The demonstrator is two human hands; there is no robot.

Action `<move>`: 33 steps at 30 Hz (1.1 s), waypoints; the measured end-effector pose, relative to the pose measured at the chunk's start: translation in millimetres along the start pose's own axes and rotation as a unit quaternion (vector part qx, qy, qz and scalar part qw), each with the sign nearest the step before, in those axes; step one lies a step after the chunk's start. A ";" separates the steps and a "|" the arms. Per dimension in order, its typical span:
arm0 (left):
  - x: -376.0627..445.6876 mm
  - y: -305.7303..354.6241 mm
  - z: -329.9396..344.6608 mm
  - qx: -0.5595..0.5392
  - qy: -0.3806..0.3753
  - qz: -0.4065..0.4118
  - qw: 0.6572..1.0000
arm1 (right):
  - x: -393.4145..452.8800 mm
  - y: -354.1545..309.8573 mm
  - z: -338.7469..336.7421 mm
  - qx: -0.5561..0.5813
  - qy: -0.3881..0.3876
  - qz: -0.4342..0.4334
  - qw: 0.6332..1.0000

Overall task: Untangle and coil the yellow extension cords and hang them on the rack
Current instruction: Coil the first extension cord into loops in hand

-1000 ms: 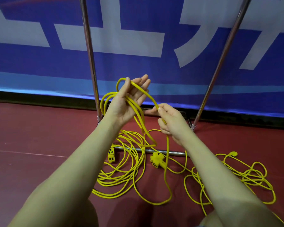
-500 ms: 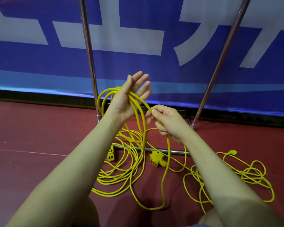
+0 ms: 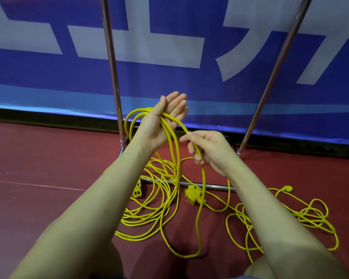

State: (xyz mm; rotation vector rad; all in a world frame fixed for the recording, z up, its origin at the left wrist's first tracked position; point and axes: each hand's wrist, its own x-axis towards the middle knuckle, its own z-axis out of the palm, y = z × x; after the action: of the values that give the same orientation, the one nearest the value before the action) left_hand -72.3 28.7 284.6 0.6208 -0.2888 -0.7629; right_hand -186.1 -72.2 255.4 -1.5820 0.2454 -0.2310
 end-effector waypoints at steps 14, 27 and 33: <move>-3.6 2.8 -2.4 -0.035 0.019 -0.009 0.999 | 4.5 6.3 3.8 -0.022 -0.003 -0.054 0.998; 0.7 9.1 -9.6 -0.045 0.016 -0.036 0.998 | 0.9 38.8 -29.0 0.023 -0.044 0.144 0.988; -1.1 2.5 -14.8 0.115 -0.015 -0.079 0.990 | 4.9 48.2 -25.6 -0.105 0.034 0.176 0.978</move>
State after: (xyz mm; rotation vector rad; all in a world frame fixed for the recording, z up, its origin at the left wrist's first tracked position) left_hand -64.9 37.1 274.5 0.8579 -0.3613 -0.8982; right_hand -189.6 -99.2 207.8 -1.7083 0.6128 0.0170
